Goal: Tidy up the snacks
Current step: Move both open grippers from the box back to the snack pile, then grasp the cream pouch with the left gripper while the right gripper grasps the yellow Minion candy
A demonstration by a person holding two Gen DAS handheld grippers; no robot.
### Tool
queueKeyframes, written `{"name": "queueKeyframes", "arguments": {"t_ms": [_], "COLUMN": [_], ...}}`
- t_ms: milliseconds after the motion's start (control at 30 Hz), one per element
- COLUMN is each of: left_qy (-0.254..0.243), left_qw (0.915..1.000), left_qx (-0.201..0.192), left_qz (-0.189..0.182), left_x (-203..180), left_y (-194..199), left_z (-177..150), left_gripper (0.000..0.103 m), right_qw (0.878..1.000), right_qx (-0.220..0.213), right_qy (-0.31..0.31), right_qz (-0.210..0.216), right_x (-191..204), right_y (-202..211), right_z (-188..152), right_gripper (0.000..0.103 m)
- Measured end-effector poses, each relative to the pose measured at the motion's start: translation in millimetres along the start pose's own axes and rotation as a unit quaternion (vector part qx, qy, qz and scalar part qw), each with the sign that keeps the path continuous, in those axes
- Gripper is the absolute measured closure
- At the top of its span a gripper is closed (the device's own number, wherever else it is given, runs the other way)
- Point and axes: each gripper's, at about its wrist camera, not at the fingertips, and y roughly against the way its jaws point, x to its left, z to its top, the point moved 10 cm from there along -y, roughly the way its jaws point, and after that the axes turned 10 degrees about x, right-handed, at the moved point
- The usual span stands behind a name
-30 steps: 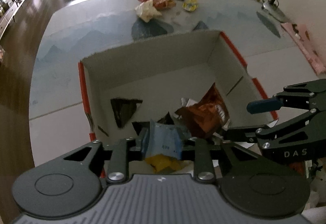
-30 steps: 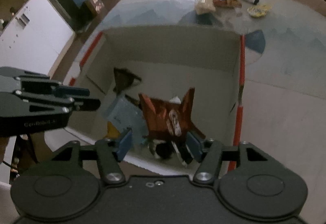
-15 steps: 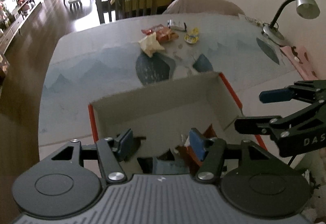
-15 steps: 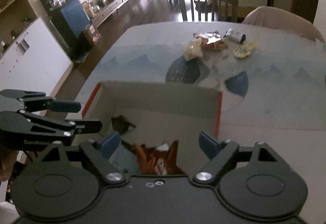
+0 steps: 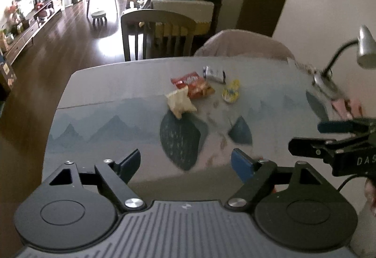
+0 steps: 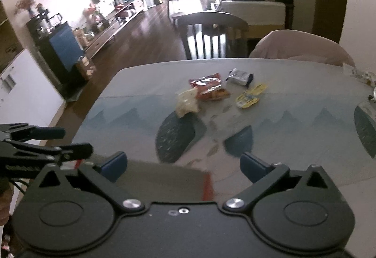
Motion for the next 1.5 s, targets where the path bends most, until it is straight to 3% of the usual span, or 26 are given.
{"name": "queueKeyframes", "arguments": {"t_ms": [400, 700, 1167, 1500], "left_qy": [0.038, 0.047, 0.08, 0.093], "left_qw": [0.9969, 0.9895, 0.9717, 0.9643], "left_qx": [0.063, 0.125, 0.208, 0.237], "left_qz": [0.027, 0.056, 0.078, 0.074], "left_x": [6.6, 11.3, 23.8, 23.1], "left_y": [-66.1, -137.5, -249.3, -297.9], "left_z": [79.5, 118.7, 132.4, 126.7], "left_gripper": [0.019, 0.019, 0.019, 0.019], "right_qw": [0.998, 0.995, 0.985, 0.98], "right_qx": [0.019, 0.056, 0.128, 0.157], "right_qy": [-0.047, -0.057, -0.079, -0.084], "right_qz": [-0.028, -0.052, -0.087, -0.089], "right_x": [-70.9, -109.4, -152.4, -152.2], "right_y": [-47.2, -115.1, -227.5, -273.2], "right_z": [82.7, 130.9, 144.1, 138.4], "right_gripper": [0.0, 0.001, 0.005, 0.009]}}
